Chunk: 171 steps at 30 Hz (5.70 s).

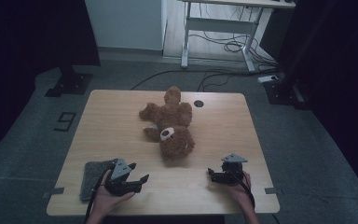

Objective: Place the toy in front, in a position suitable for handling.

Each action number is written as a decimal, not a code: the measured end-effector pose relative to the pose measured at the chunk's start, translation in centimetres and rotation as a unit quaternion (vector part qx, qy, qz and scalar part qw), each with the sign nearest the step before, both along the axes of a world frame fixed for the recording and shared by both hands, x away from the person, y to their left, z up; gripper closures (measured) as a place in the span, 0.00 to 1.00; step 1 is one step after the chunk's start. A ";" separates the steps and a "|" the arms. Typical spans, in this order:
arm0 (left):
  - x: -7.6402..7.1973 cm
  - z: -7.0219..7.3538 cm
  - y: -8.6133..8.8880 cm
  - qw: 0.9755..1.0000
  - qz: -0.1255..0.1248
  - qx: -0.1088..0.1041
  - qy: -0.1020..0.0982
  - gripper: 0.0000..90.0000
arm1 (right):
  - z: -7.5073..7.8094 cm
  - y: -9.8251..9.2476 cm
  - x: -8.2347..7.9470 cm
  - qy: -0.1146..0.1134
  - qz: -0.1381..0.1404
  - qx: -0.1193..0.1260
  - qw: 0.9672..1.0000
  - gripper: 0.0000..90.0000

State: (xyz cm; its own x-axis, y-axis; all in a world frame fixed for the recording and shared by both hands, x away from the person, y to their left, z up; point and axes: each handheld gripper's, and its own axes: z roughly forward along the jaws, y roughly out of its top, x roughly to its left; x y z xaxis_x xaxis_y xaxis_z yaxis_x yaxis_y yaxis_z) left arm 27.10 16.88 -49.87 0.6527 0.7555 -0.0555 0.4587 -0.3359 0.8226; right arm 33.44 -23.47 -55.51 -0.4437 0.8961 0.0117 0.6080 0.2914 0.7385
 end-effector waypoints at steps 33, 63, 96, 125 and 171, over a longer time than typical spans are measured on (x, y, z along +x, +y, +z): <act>7.8 -1.5 -9.3 0.998 0.009 0.035 0.048 0.28 | 3.6 1.2 3.3 -0.034 0.037 0.039 0.998 0.20; 8.9 -4.1 -9.4 0.996 0.027 0.047 0.071 0.51 | 7.4 4.4 8.1 -0.060 0.049 0.074 0.994 0.23; 7.7 -4.3 -7.3 0.998 -0.001 0.013 0.064 0.91 | 6.7 7.7 12.8 -0.051 0.069 0.100 0.991 0.23; 7.8 -4.4 -7.3 0.998 0.000 0.011 0.063 0.92 | 5.7 9.6 18.0 -0.012 0.114 0.183 0.976 0.52; 10.8 -0.7 -5.4 0.997 0.050 -0.037 0.035 0.95 | 12.2 6.7 7.3 -0.194 0.193 0.210 0.939 0.84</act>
State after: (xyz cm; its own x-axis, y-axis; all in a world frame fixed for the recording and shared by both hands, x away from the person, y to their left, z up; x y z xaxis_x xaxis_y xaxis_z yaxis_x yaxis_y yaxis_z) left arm 37.94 11.48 -50.59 0.5663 0.8093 -0.1560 0.5439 -0.2247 0.8085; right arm 40.79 -16.81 -43.32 -0.7778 0.6207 0.0986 0.1787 0.0680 0.9816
